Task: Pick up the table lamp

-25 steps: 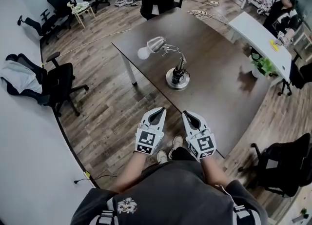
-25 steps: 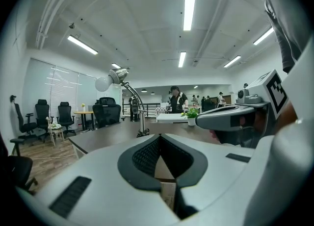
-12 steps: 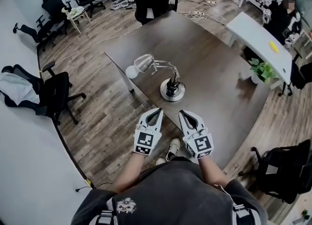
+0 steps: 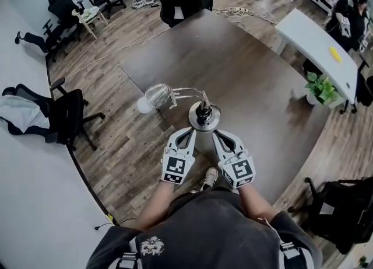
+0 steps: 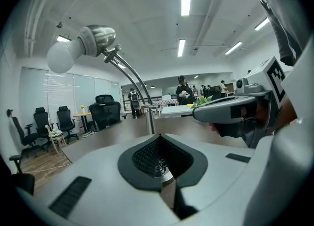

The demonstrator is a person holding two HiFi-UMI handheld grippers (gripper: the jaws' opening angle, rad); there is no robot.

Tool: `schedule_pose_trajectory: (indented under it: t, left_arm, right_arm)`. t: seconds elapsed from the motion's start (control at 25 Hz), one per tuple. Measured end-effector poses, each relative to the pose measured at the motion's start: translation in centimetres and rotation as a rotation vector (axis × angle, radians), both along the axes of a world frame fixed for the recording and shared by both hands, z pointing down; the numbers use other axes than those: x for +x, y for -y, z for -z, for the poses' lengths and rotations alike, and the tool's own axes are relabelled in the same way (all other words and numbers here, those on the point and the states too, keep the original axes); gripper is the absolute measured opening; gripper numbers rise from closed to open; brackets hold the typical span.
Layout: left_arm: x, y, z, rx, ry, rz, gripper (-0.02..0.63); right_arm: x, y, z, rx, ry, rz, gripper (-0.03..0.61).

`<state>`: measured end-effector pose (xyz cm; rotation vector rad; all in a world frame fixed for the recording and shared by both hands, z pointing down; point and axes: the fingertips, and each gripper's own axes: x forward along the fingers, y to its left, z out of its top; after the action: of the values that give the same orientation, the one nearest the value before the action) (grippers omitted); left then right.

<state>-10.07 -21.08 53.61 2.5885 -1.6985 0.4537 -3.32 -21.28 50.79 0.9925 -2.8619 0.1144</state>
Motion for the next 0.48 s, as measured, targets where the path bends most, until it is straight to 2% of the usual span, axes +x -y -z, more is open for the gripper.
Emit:
schedule_pose_trajectory:
  t: [0.48]
  left_arm:
    - [0.6,4.2,-0.9,-0.026,-0.002,-0.009,0.008]
  right_arm:
    - [0.8,4.7,-0.8,-0.021,0.006,-0.013,0.028]
